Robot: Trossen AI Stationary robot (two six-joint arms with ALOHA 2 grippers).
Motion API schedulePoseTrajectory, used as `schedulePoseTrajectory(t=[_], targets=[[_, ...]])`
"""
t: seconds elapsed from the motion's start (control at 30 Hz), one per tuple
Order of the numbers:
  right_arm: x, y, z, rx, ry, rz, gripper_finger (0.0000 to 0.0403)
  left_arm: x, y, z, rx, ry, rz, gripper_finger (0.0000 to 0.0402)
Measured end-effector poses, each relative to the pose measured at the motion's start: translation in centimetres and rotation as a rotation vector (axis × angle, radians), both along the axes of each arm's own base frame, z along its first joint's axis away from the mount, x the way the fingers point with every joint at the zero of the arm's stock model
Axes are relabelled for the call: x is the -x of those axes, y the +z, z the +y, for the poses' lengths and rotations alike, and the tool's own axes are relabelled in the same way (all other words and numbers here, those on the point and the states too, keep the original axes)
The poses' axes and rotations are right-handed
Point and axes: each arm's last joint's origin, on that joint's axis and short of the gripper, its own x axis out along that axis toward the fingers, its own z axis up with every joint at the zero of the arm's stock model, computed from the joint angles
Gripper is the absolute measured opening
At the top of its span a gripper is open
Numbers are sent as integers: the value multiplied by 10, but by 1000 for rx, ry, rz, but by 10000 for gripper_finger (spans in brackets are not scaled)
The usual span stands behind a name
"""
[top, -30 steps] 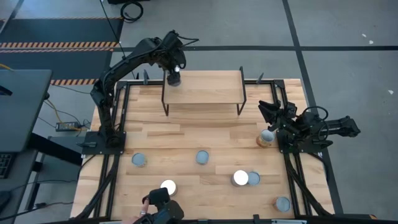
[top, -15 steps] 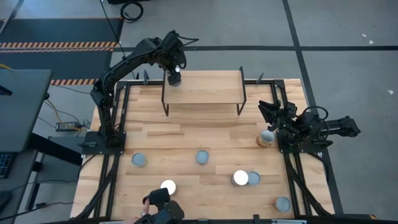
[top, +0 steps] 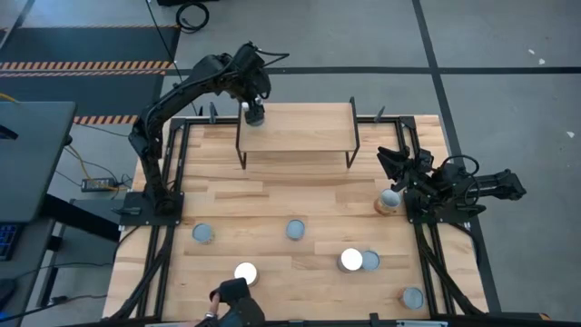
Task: Pick and place cans onto a shelf
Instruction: Put the top canned peaches on the shelf
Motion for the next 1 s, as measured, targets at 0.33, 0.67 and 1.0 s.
schedulePoseTrajectory(t=[0.33, 0.67, 1.0], targets=[[0, -1, -1, -4, -24, 15, 174, 1, 19, -7, -71, -1, -97, 355], [-1, -4, -2, -25, -63, 43, 174, 44, 46, -63, 250, 225, -85, 320], [-1, -6, -2, -53, -83, 49, 174, 25, 27, -59, 328, 513, -78, 261]])
